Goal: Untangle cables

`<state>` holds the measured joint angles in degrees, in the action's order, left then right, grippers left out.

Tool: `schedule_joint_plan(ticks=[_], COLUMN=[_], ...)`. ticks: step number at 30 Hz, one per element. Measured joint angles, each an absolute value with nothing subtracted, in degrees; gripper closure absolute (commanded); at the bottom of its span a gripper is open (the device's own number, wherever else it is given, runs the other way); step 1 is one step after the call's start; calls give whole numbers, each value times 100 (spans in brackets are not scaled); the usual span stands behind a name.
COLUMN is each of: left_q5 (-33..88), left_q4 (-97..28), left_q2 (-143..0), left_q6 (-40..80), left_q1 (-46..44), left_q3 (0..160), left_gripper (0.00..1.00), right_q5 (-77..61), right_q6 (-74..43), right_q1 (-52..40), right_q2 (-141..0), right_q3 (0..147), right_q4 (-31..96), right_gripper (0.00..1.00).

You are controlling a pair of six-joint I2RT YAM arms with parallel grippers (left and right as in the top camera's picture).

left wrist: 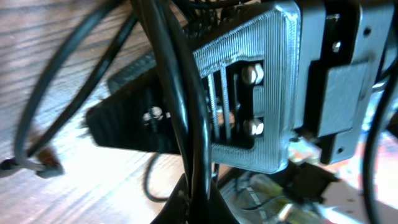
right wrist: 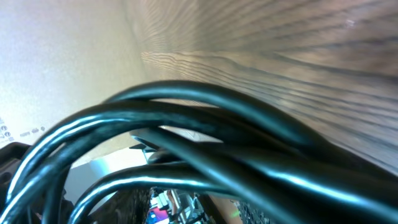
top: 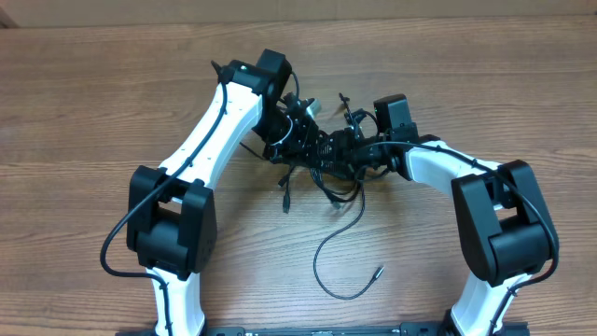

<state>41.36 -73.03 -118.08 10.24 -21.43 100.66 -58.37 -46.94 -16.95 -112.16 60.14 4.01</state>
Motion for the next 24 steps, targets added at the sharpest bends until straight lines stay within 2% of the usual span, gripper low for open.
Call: schedule_joint_plan(ticks=[8, 14, 24], left_q5=[4705, 5330, 5682], left_q4=[-7310, -7223, -7153], left_q2=[-11808, -11808, -11808], left_q6=[1382, 1494, 1640], left_q1=[-2058, -2049, -2047], left_q3=[10066, 10066, 10066], left_gripper=[96, 96, 96], right_q5=[-5586, -5457, -5367], right_q6=[-4794, -4954, -4974], right_q1=[-1782, -1833, -1997], right_q2=[-11216, -11216, -11216], right_q3=[5988, 5983, 5979], right_q4=[-154, -587, -932], right_gripper=[48, 48, 48])
